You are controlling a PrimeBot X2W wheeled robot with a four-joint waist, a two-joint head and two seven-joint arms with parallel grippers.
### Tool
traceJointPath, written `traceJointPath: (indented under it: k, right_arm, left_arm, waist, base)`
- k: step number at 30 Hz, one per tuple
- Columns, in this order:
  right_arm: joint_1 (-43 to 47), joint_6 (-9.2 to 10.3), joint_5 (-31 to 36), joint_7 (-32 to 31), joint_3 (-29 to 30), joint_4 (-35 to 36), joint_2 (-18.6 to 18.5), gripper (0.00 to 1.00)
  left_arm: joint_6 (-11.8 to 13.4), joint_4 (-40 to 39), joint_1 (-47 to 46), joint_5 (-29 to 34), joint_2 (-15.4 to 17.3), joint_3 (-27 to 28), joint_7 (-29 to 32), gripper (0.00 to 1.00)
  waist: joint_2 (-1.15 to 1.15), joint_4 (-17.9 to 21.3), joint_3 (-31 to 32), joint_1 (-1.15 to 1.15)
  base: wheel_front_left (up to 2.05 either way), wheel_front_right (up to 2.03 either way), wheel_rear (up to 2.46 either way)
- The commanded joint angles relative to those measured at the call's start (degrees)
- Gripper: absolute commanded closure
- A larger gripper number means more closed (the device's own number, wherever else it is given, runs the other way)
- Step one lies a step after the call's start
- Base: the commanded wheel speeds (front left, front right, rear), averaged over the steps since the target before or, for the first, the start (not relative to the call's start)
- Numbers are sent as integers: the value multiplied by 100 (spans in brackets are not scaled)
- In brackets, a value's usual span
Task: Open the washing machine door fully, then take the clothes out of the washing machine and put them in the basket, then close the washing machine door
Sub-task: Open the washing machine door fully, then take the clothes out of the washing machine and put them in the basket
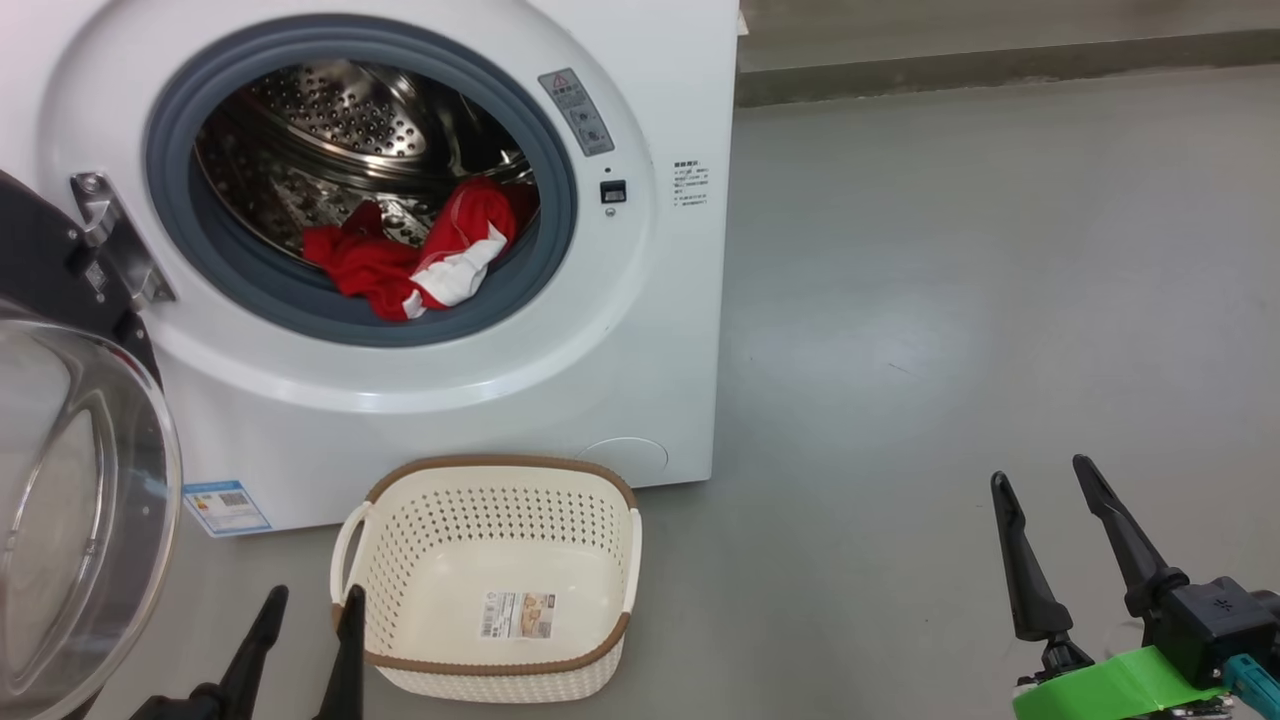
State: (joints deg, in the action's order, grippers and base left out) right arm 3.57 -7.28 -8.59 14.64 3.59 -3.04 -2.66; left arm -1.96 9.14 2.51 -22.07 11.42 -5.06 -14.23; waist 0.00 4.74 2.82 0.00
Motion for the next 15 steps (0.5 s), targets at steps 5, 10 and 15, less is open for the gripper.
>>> traceJointPath:
  k: [5,10,15]
  right_arm:
    - [-106,-21,27,36,-148,162,-29,0]
    - [-118,-21,31,36,-192,157,-29,0]
    - [-116,-21,25,36,-239,126,-32,0]
  left_arm:
    - [92,-204,-93,110,102,233,-72,0]
    - [189,-242,-103,171,108,224,-67,0]
    - [319,-295,-130,244,110,208,-60,0]
  waist:
    - [0,43,-15,0]
    - [0,40,-55,0]
    - [0,14,-84,0]
  base:
    - [0,0,0]
    - [0,0,0]
    - [11,-11,0]
